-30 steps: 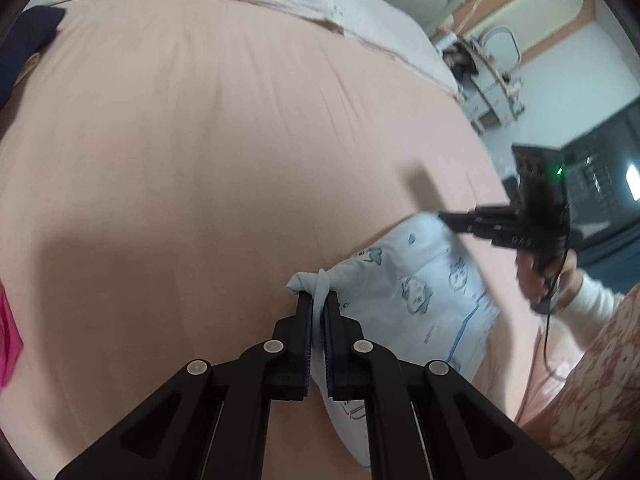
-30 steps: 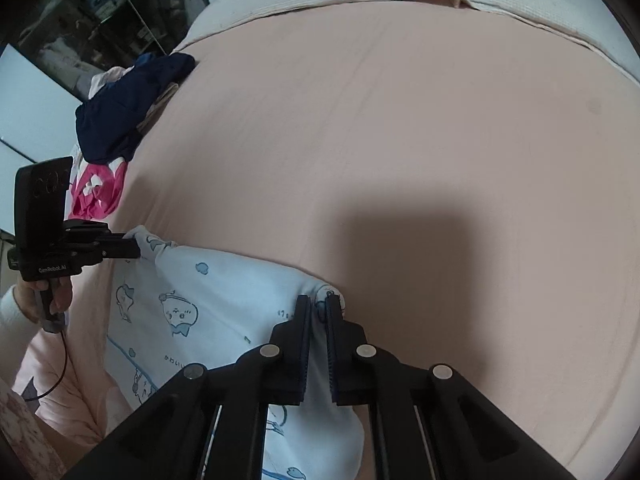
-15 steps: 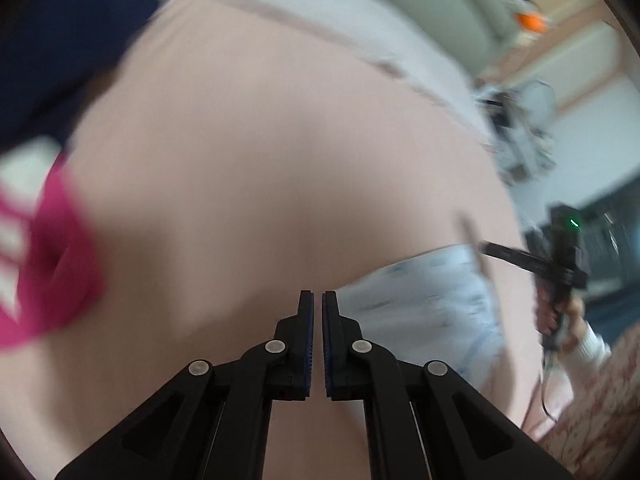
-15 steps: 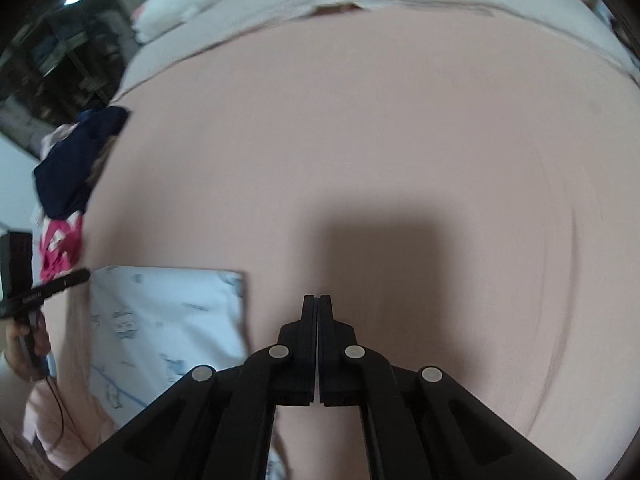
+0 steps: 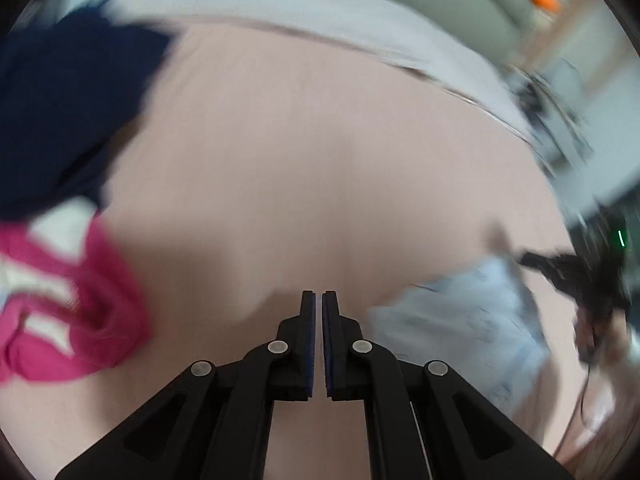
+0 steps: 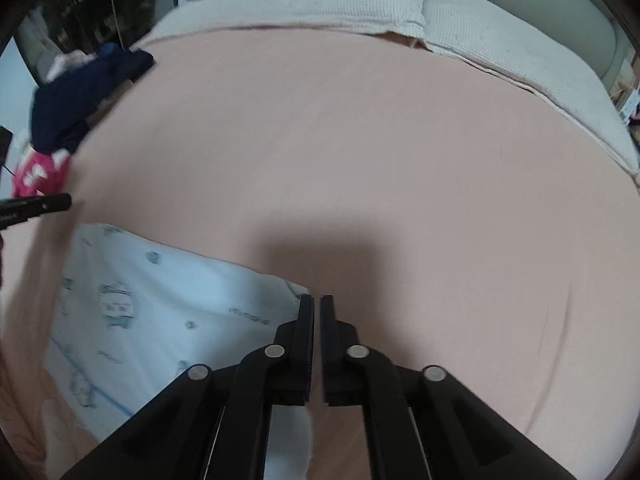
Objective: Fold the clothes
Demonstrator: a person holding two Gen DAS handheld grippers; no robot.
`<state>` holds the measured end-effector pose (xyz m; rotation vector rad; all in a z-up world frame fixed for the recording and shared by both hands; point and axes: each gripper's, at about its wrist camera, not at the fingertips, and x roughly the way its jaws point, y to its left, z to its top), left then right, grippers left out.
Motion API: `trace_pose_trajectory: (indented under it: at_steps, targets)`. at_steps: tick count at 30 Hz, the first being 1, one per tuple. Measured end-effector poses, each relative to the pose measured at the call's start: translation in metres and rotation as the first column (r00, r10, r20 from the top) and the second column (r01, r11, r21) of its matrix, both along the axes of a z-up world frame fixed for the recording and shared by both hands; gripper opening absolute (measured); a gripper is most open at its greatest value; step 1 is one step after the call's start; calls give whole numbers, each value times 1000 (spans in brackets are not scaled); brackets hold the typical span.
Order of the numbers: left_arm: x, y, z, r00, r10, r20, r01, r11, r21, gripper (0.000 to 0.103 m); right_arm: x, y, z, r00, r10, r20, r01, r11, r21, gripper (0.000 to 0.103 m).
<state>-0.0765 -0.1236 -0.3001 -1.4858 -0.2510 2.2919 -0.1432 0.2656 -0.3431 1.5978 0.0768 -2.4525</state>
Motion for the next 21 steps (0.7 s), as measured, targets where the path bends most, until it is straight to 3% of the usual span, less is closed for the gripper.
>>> trace_pose_trajectory:
  at_steps: [3, 4, 8, 11, 13, 14, 15, 18, 21]
  targets:
    - [11, 67, 10, 972, -233, -41, 234, 972, 24, 3, 14, -28, 6, 996, 90, -21, -91, 995, -34, 3]
    - [18, 83, 3, 957, -288, -29, 288, 958, -10, 3, 19, -39, 1, 993, 118, -12, -118, 992, -34, 3]
    - [48, 149, -25, 872, -488, 35, 488, 862, -137, 3, 24, -54, -27, 992, 122, 7, -122, 990, 68, 0]
    - [74, 124, -20, 869, -492, 48, 493, 859, -140, 3, 32, -28, -23, 999, 38, 29, -39, 998, 40, 0]
    - [84, 118, -10, 864, -500, 55, 502, 852, -150, 3, 42, -26, -17, 1000, 21, 16, -22, 996, 89, 0]
    - [89, 115, -5, 861, -505, 58, 507, 848, -154, 3, 48, -28, -13, 1000, 20, 4, -20, 993, 114, 6]
    - [94, 113, 0, 859, -509, 60, 512, 844, -159, 3, 54, -31, -10, 1000, 24, -4, -23, 994, 111, 6]
    - [94, 142, 14, 839, -544, -3, 536, 828, -166, 6, 71, -58, 0, 996, 85, 8, -85, 995, -55, 7]
    - [91, 171, 9, 826, -563, -37, 548, 816, -184, 28, 88, -97, -6, 984, 173, 36, -169, 980, -104, 21]
